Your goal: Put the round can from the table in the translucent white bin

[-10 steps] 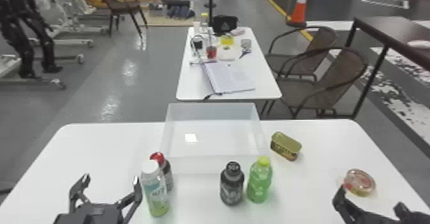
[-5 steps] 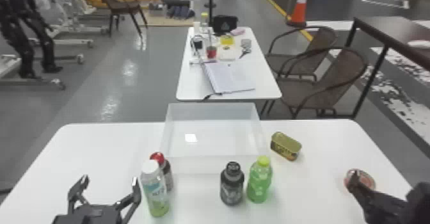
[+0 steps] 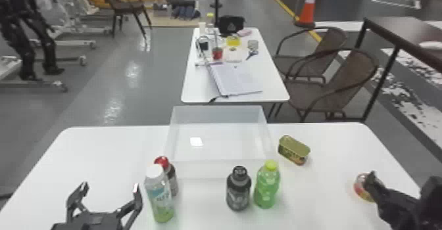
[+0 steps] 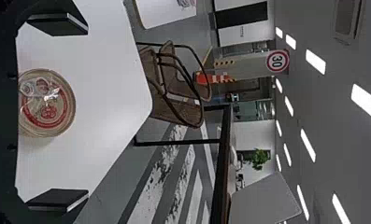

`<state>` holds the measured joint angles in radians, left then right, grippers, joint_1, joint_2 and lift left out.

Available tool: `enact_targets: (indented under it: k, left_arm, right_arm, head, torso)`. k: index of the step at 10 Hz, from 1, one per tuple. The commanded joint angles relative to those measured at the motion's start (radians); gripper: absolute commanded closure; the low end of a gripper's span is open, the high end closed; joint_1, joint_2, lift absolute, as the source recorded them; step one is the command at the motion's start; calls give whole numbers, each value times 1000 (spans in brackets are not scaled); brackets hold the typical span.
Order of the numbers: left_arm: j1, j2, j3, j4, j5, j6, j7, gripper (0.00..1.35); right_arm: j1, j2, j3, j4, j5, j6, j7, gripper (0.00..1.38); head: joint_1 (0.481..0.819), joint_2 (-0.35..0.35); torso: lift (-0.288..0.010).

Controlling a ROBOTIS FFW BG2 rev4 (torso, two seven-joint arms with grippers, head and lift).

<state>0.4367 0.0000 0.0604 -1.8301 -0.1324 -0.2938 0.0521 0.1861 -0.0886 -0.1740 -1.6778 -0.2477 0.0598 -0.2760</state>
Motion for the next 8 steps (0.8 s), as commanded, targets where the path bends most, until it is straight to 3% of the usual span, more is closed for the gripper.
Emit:
enact_targets:
  k: [1, 5, 8]
  left_arm:
    - [2, -3, 2, 0, 1, -4, 0, 190]
    - [7, -3, 15, 0, 10, -8, -8, 190]
    - [7, -3, 16, 0, 16, -10, -11, 190]
  right_arm:
    - [-42, -13, -4, 66, -10, 0, 0, 73]
    - [-125, -43, -4, 196, 4, 3, 9, 84]
    - [-162, -46, -2, 280, -32, 29, 34, 87]
  head:
    - [549, 0]
    - [549, 0]
    - [549, 0]
  torso:
    - [-100]
    - [-100]
    - [-100]
